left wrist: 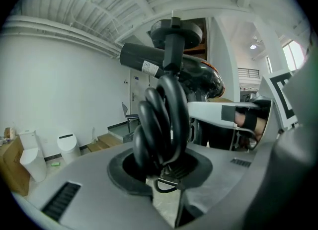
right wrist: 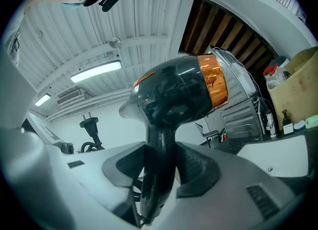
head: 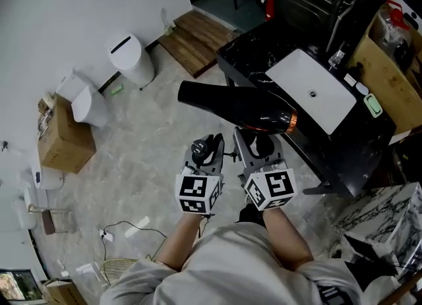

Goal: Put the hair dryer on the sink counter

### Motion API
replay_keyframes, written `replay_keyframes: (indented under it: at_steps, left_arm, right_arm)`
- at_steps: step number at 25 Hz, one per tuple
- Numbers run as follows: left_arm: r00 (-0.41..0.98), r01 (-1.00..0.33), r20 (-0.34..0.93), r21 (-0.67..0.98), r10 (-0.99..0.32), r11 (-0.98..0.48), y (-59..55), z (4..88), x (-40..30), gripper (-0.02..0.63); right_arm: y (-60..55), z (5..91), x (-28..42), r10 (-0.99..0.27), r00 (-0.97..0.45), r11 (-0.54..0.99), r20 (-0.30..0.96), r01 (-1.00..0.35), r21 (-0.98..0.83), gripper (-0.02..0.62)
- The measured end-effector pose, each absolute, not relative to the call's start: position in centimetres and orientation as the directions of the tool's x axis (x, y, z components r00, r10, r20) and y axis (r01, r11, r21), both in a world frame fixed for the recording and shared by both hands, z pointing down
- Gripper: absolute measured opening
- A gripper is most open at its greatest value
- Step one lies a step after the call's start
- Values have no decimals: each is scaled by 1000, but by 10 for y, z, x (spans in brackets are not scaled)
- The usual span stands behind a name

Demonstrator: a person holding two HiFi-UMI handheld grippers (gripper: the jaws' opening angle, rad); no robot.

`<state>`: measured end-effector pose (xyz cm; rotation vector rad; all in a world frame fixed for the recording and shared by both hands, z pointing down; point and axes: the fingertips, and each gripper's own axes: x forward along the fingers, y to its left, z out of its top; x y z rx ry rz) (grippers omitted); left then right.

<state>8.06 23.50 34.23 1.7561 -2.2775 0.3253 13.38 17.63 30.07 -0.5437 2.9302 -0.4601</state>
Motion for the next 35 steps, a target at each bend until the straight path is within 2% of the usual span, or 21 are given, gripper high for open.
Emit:
replay_keyframes:
  at_steps: [18,25,35]
  left_arm:
    - [-147,-985,412,27,-899,173,115,384,27,103]
    - [-53,-991,443,85,-895,101,84,409,-9,103]
    - [132,-987,454,144,-881,-74,52,418,-51,103]
  right_arm:
    - [55,346,92,-440,-898,825,-7,-401,-398,186]
    - [30,365,57,-492,-870,789,37,-463,-403,186]
    - [2,378,17,-621,-776,676,114,-603,-424,186]
